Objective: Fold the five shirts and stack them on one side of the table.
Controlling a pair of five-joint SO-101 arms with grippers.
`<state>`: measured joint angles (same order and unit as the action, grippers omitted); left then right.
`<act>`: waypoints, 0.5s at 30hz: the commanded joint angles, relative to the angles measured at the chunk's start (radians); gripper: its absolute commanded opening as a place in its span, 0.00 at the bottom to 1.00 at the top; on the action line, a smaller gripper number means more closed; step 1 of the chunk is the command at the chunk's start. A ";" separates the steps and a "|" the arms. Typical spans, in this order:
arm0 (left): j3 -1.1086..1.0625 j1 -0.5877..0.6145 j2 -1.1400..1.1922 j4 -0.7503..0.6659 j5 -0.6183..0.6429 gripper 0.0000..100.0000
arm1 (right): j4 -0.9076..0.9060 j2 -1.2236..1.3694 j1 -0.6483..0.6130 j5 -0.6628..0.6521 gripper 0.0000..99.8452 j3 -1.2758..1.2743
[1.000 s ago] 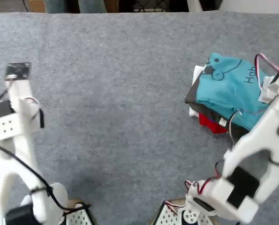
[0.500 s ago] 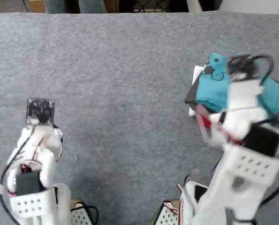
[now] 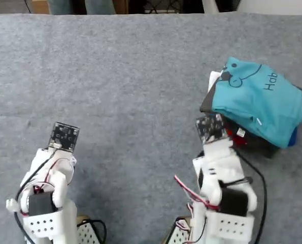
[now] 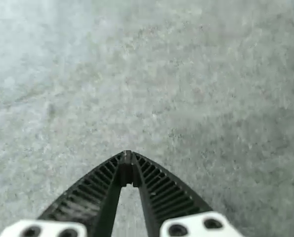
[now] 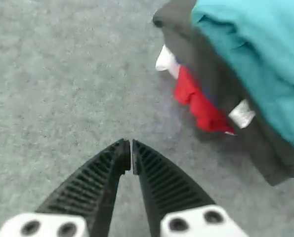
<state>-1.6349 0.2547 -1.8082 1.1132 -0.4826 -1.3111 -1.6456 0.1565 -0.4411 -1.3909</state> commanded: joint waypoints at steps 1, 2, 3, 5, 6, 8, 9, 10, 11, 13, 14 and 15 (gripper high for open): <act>-0.048 0.001 -0.011 -0.003 -0.058 0.03 | 0.020 -0.176 -0.012 -0.005 0.01 -0.124; -0.062 -0.001 -0.011 0.003 -0.071 0.03 | 0.020 -0.225 -0.012 0.008 0.01 -0.168; -0.064 -0.001 -0.011 0.006 -0.078 0.03 | 0.020 -0.255 -0.012 0.034 0.01 -0.206; -0.062 -0.004 -0.011 0.006 -0.078 0.03 | 0.025 -0.251 -0.012 0.104 0.01 -0.289; -0.062 -0.008 -0.011 0.008 -0.078 0.03 | 0.026 -0.236 -0.012 0.137 0.01 -0.297; -0.062 -0.004 -0.011 0.008 -0.078 0.03 | 0.037 -0.223 -0.012 0.184 0.01 -0.292; -0.062 -0.004 -0.011 0.008 -0.078 0.03 | 0.032 -0.223 -0.012 0.201 0.01 -0.294; -0.062 -0.004 -0.011 0.008 -0.078 0.03 | 0.032 -0.228 -0.014 0.215 0.01 -0.294; -0.062 -0.004 -0.011 0.008 -0.078 0.03 | 0.031 -0.228 -0.015 0.227 0.01 -0.294; -0.062 -0.004 -0.011 0.008 -0.078 0.03 | 0.028 -0.229 -0.014 0.232 0.01 -0.294; -0.062 -0.004 -0.011 0.008 -0.078 0.03 | 0.028 -0.228 -0.014 0.232 0.01 -0.294; -0.062 -0.004 -0.011 0.008 -0.078 0.03 | 0.028 -0.222 -0.014 0.232 0.01 -0.294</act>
<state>-1.6824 0.2547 -1.8082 1.1132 -0.5531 -1.2927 -1.8098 0.1534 -0.2217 -1.6855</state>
